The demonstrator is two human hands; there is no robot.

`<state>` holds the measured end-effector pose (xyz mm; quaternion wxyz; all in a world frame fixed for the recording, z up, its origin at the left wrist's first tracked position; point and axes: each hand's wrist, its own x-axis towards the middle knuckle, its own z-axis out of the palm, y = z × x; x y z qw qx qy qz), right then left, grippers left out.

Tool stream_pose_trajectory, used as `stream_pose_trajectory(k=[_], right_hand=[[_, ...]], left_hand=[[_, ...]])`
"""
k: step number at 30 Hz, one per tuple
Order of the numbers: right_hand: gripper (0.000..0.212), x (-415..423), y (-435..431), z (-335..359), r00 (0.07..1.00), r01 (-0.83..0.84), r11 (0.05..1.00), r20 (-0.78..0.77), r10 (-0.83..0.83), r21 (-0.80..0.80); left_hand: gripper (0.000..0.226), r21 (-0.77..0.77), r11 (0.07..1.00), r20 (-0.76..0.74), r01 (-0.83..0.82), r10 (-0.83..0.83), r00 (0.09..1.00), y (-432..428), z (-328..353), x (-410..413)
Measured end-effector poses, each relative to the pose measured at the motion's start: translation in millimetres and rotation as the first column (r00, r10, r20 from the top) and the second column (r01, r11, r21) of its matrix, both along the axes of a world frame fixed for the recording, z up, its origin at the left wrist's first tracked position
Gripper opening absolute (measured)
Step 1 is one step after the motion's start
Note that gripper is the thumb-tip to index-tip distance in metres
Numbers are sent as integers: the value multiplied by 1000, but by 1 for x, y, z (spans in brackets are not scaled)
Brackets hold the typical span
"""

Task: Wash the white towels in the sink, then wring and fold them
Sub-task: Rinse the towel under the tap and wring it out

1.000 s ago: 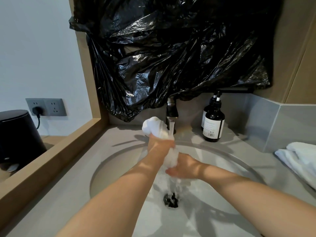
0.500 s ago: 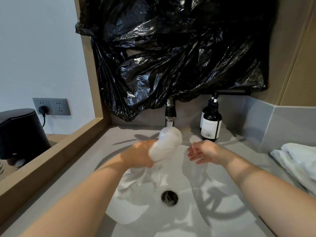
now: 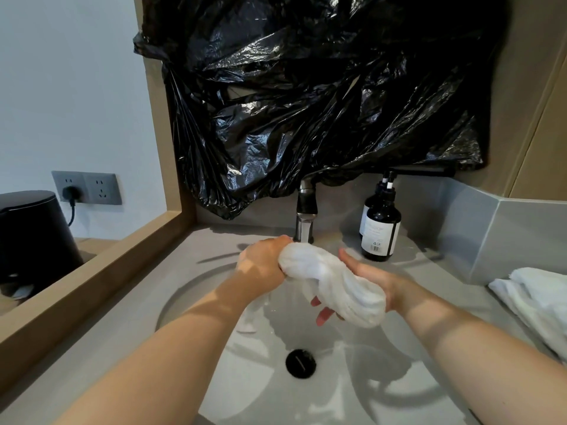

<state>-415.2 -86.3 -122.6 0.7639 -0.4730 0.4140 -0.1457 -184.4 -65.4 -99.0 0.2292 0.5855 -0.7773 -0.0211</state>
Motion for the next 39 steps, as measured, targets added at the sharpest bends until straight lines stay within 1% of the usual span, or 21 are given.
stream_pose_trajectory(k=[3,5,7,8,9,10,11,12,13,14,15,17,20,22,26,29,32,35,37,38,39], right_hand=[[92,-3,0,1,979,-198,976,-77,191,-91],[89,-7,-1,2,913,-386,918,-181,366,-92],[69,-5,2,7,862,-448,889,-309,402,-94],[59,-1,6,10,825,-465,873,-429,368,-146],[54,5,9,13,736,-512,826,-616,280,-237],[56,13,12,14,597,-572,751,-795,106,-329],[61,22,13,13,447,-624,671,-887,-113,-400],[65,31,15,11,347,-654,592,-882,-318,-471],[63,40,16,8,289,-687,508,-837,-465,-520],[58,46,14,5,240,-737,422,-787,-568,-529],[55,50,12,2,205,-771,368,-750,-629,-519],[58,55,7,4,189,-768,350,-712,-676,-536],[56,58,1,6,217,-715,366,-688,-693,-595],[54,57,1,7,229,-719,333,-661,-715,-610],[49,57,2,10,248,-742,241,-590,-768,-625],[42,53,5,11,256,-722,230,-561,-788,-653],[40,47,11,14,318,-653,225,-531,-785,-723],[42,51,10,12,336,-644,213,-522,-784,-735],[48,53,10,15,343,-614,274,-563,-752,-740],[56,50,9,17,378,-565,344,-606,-700,-750],[65,47,9,20,446,-494,431,-646,-620,-755]], left_hand=[[37,-6,997,232,-81,81,969,-5,-4,0],[37,0,995,319,-103,97,943,-8,-9,-1],[35,25,993,381,-119,100,919,-12,-12,-2],[35,48,991,401,-123,94,911,-12,-12,-2],[37,84,988,412,-131,85,907,-12,-14,-1],[39,136,981,406,-139,72,911,-12,-16,1],[40,211,967,381,-145,55,923,-12,-20,5],[41,306,940,333,-152,44,942,-13,-26,9],[43,414,897,270,-155,41,962,-13,-31,13],[47,519,842,201,-149,49,978,-11,-32,16],[53,597,790,147,-138,60,987,-8,-30,18],[59,682,728,50,-71,50,997,-2,-21,20],[49,765,629,-214,135,51,976,2,-8,23],[45,802,544,-336,246,70,939,6,-4,24],[51,798,458,-488,391,112,865,3,-11,23],[70,759,481,-554,439,122,824,5,-17,18],[52,687,496,-649,530,92,755,10,-22,15],[59,634,437,-735,638,82,674,10,-25,17],[53,607,452,-762,654,98,640,8,-25,17],[50,596,486,-770,639,120,626,8,-23,16],[49,585,526,-779,618,151,609,6,-23,17]])
